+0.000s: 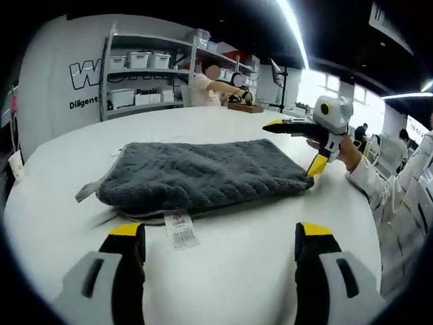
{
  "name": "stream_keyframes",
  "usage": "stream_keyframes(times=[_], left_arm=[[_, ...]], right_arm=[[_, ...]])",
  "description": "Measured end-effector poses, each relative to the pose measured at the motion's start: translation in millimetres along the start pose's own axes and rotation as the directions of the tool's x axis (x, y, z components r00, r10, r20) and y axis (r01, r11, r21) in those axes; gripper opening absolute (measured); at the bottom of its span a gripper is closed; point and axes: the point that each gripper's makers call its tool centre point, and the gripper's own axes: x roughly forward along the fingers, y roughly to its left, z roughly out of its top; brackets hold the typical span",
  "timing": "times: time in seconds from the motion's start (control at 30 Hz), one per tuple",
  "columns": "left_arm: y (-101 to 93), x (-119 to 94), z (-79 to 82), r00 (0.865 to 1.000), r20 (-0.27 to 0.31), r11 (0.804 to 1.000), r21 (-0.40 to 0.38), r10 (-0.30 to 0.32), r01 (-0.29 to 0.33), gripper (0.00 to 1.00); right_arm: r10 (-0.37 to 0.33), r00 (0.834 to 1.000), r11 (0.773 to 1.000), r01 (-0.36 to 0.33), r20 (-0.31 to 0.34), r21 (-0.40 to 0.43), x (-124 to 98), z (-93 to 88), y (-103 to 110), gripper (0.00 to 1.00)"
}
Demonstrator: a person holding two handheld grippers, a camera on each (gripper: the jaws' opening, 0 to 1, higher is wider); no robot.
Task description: Open the folded towel by lifting each exposed corner and separating the folded layers until the towel lies flat within the target outline without major curled edges
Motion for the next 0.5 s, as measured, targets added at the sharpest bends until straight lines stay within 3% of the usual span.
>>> stream_keyframes(times=[0.1,0.2,0.3,0.4,0.5], left_arm=[[-7.8,2,1.1,1.000,0.004,1.000,0.008,-0.030,0.030,0.89],[-19.6,6,7.5,0.995,0.048,0.996,-0.044,-0.082,0.084,0.89],[-33.9,11,14.7,0.984,0.106,0.983,-0.103,-0.142,0.153,0.87],[-57.3,14,22.4,0.955,0.166,0.950,-0.155,-0.246,0.271,0.87],[-63.9,19,20.8,0.950,0.178,0.935,-0.202,-0.258,0.292,0.78]], right_arm=[[-0.031,1.000,0.999,0.031,0.003,0.015,-5,-0.6,-8,0.99],[-0.053,0.999,0.998,0.053,0.006,0.027,-9,-1.0,-14,0.99],[-0.066,0.998,0.997,0.066,0.011,0.034,-12,-0.3,-17,0.99],[-0.077,0.997,0.996,0.076,0.005,0.038,-15,-1.2,-20,0.99],[-0.087,0.996,0.995,0.087,0.005,0.040,-17,-1.0,-22,0.99]])
